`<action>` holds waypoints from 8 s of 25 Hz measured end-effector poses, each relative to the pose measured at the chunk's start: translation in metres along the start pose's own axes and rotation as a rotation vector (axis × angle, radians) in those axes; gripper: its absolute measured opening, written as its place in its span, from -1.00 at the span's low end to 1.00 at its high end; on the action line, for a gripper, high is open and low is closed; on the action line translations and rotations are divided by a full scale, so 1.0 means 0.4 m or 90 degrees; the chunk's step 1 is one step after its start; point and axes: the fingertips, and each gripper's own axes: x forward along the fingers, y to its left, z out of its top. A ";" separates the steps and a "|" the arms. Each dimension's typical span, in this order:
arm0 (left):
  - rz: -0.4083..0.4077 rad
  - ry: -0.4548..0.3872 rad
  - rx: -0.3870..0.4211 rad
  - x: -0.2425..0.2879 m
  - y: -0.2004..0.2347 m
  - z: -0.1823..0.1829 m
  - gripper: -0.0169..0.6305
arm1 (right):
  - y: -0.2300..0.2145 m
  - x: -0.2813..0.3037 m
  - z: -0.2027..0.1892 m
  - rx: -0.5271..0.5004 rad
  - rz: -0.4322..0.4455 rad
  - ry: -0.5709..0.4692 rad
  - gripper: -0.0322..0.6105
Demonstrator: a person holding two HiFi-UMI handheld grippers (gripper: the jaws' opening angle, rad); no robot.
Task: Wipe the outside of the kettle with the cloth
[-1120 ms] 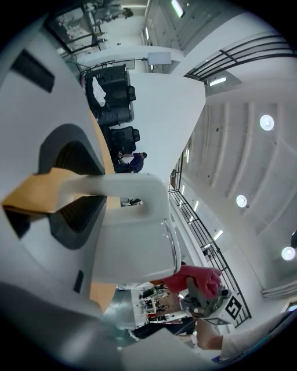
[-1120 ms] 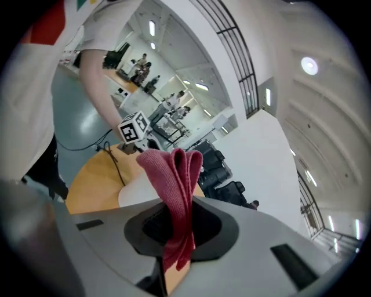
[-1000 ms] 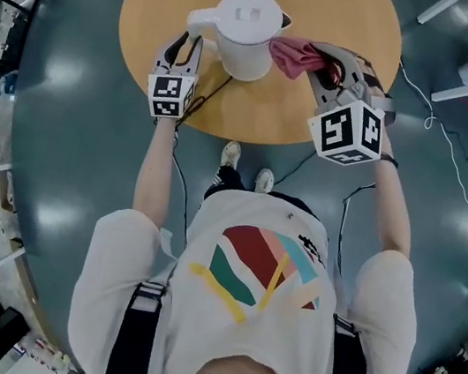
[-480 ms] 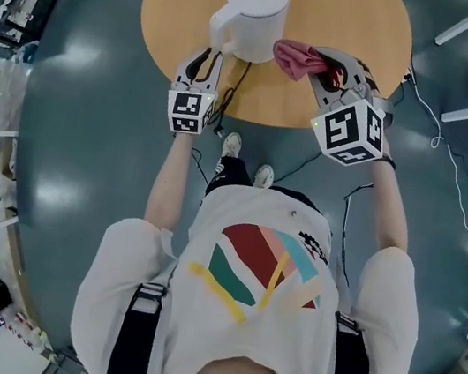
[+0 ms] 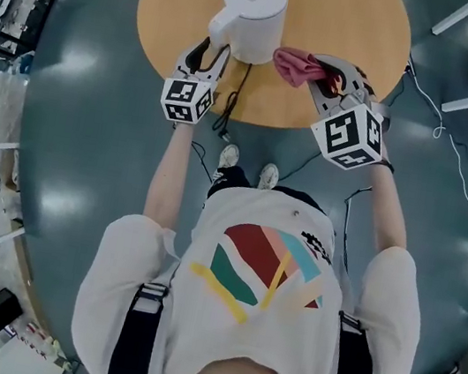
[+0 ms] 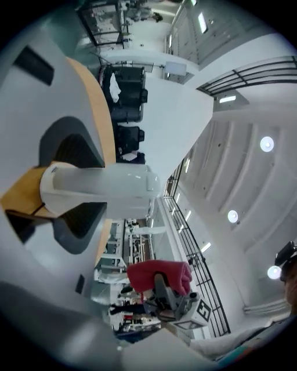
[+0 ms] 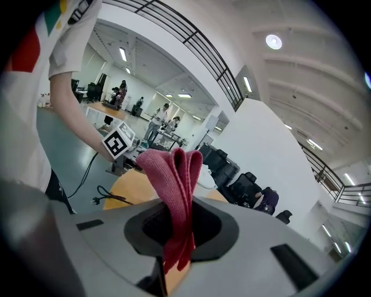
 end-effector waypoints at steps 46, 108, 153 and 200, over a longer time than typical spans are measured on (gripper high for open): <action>-0.145 0.059 -0.048 -0.069 -0.032 -0.102 -0.26 | 0.175 0.216 -0.100 -0.214 -0.058 0.200 -0.75; -0.149 -0.096 0.104 0.183 -0.003 0.301 -0.81 | 0.074 0.376 -0.004 0.032 0.322 -0.080 -0.75; 0.120 -0.233 -0.090 -0.142 -0.055 0.378 -0.81 | -0.144 0.000 -0.015 0.655 -0.163 -0.254 -0.75; 0.091 -0.222 -0.027 -0.191 -0.194 0.436 -0.82 | -0.068 -0.108 0.072 0.571 -0.171 -0.247 -0.75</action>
